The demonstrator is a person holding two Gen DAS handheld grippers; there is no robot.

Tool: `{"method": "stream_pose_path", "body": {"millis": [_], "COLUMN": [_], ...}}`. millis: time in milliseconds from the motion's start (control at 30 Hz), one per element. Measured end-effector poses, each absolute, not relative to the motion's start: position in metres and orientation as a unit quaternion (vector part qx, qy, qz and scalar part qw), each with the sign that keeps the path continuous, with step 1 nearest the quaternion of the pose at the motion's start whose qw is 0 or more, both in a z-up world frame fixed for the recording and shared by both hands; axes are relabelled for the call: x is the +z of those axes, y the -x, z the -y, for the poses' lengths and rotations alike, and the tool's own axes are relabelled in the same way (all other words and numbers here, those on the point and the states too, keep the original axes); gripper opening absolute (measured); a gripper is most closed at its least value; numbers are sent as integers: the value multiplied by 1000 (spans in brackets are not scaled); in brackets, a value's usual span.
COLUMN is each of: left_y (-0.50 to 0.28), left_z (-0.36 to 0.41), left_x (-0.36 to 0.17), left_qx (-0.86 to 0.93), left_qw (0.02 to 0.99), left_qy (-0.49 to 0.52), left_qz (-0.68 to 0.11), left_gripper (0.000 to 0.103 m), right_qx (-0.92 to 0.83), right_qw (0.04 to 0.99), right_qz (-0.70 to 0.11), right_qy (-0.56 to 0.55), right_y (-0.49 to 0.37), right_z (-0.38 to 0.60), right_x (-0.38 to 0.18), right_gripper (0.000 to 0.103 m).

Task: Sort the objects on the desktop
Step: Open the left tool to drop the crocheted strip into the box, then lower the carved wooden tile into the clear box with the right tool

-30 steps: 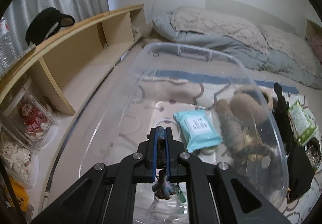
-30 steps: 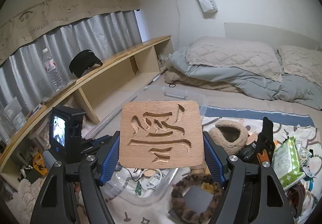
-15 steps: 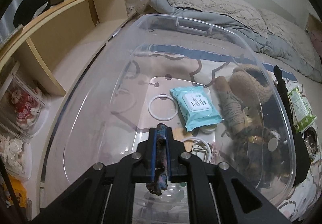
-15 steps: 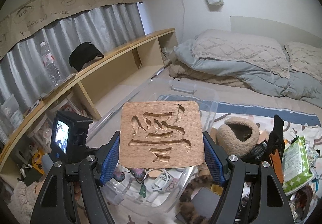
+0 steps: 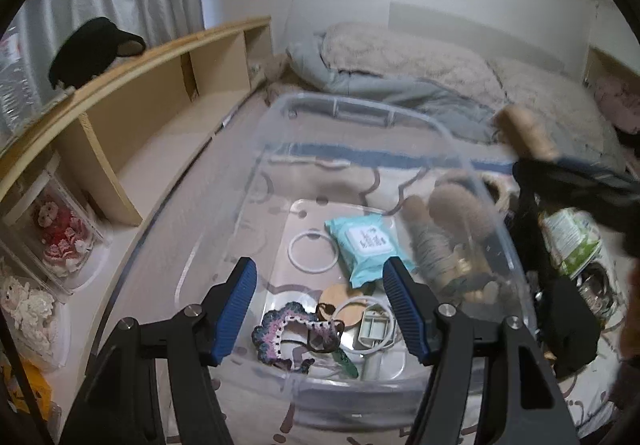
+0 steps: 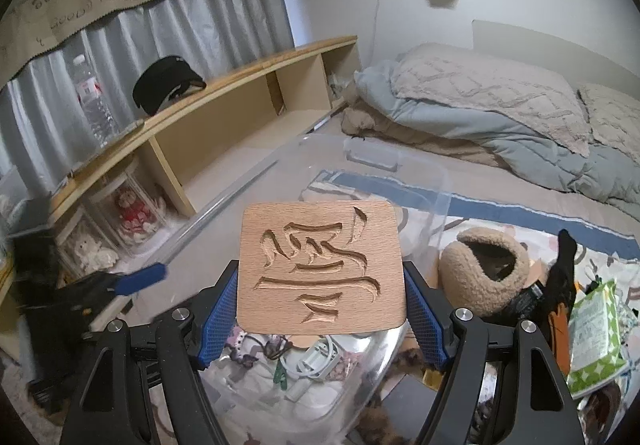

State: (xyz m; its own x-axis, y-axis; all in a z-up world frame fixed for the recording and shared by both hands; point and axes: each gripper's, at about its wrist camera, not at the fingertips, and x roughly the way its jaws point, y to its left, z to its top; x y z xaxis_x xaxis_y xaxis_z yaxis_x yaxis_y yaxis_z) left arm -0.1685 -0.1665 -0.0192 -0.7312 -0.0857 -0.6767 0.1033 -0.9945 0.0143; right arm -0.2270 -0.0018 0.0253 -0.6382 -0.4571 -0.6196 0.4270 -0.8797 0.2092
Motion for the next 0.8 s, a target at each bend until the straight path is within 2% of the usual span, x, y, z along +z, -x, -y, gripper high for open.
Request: {"method": "stream_pose_path", "body": {"millis": [367,800], "left_y": [123,96], "left_z": [179,174], "left_x": [24,45], "left_qx": [-966,-982], "left_qw": [104,131], "left_qy": [-230,-133], "left_qz": [-54,-27], "left_gripper": [66,66], "right_qx": [-880,-849], "right_qw": [265,264], "right_qz": [-25,-45], "right_qy": [-394,-456], "right_y": [252,269], "right_z": [40,73], "right_x": [-11,-48], "right_gripper": [77,77]}}
